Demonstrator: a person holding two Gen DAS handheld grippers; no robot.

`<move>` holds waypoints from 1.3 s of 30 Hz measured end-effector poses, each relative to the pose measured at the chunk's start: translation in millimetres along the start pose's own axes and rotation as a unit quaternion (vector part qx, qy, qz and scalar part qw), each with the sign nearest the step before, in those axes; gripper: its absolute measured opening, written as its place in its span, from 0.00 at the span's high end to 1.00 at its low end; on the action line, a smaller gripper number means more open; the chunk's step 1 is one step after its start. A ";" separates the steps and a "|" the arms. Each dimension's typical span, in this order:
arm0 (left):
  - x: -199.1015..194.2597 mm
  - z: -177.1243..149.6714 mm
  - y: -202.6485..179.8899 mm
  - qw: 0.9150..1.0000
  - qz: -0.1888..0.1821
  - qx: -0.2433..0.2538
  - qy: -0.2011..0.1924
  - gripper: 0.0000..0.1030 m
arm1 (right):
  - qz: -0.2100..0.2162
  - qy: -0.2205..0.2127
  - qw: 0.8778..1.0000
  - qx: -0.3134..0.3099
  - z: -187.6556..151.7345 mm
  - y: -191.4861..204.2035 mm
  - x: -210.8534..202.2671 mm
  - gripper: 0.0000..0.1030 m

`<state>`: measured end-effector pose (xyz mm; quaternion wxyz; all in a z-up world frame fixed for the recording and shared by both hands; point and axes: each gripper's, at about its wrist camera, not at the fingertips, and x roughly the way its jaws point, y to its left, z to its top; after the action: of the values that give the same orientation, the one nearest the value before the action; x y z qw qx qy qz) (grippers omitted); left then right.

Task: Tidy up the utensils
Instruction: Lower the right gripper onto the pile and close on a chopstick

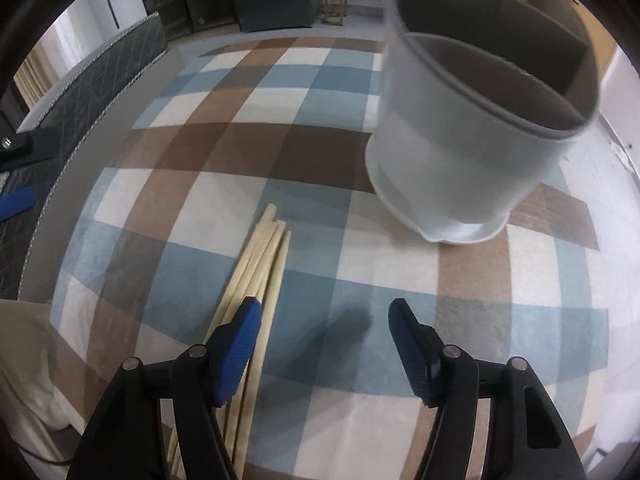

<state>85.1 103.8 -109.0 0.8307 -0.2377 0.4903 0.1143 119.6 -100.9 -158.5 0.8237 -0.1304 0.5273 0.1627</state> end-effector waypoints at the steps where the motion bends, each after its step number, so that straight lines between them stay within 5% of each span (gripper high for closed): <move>1: 1.1 0.9 0.8 1.000 0.000 -0.001 0.001 0.13 | 0.000 0.004 1.000 -0.003 0.3 1.4 1.6 0.37; 8: 1.1 1.9 3.7 1.000 0.000 -0.007 0.007 0.13 | 0.007 0.018 1.000 -0.021 1.0 5.1 2.0 0.50; 17: 0.7 3.8 7.6 1.000 -0.003 -0.018 0.010 0.13 | 0.004 0.026 1.000 -0.018 4.8 5.6 1.6 0.52; 23: 0.8 6.4 14.3 0.999 -0.005 -0.033 0.013 0.13 | -0.011 0.030 0.999 -0.035 22.6 16.2 12.2 0.67; 31: 0.7 7.6 16.7 1.000 0.002 -0.027 0.005 0.13 | 0.013 0.021 0.999 -0.043 33.9 20.2 19.0 0.94; 39: 14.0 -2.8 4.2 1.000 0.010 0.019 0.017 0.13 | 0.069 -0.018 0.997 0.023 10.7 -10.8 -15.9 0.97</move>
<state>88.1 105.4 -123.4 0.8254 -0.2187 0.5088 0.1095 126.6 -108.7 -139.2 0.8228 -0.0714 0.5236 0.2092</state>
